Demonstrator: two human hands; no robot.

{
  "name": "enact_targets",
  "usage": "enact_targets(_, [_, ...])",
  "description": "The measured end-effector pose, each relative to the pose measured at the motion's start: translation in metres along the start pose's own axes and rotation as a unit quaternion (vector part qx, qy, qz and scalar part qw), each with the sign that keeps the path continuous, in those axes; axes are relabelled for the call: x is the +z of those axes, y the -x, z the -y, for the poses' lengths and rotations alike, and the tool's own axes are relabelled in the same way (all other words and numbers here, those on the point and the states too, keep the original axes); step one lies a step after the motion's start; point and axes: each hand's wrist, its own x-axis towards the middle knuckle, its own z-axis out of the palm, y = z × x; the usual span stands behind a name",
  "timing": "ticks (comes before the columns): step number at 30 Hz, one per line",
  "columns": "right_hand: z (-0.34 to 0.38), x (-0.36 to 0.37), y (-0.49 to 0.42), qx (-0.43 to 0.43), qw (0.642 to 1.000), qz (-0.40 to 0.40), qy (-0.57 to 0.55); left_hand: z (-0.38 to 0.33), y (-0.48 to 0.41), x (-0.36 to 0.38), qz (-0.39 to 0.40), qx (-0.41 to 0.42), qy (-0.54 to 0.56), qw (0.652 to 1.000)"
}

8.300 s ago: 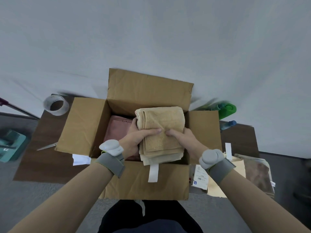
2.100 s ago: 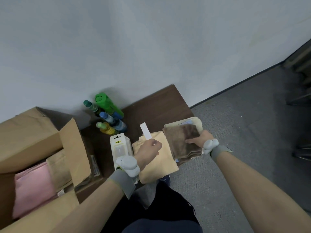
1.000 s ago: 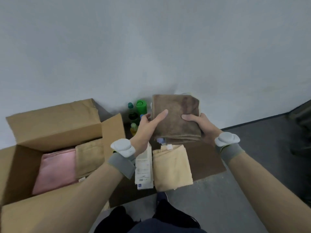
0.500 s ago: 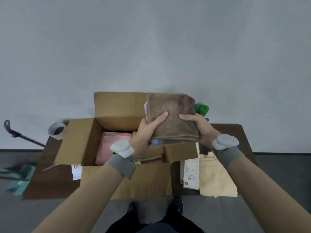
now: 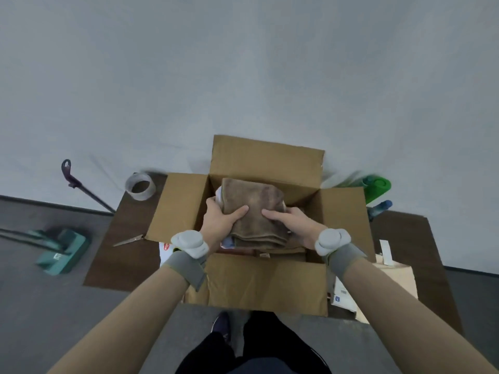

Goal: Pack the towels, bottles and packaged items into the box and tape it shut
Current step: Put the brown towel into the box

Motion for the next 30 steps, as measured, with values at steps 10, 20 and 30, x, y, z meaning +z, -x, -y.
enact_targets(10, [-0.026,0.031,-0.067,0.013,0.999,-0.032,0.008,0.004,-0.028,-0.005,-0.035,-0.01,-0.246,0.969])
enact_targets(20, [-0.035,0.049,-0.092,-0.03,0.993,-0.032,0.111,-0.004,-0.023,0.011,-0.078,0.196,-0.575,0.79])
enact_targets(30, [-0.03,0.03,-0.091,-0.193,0.938,-0.039,0.284,-0.002,-0.042,0.009,0.095,0.156,-0.681,0.71])
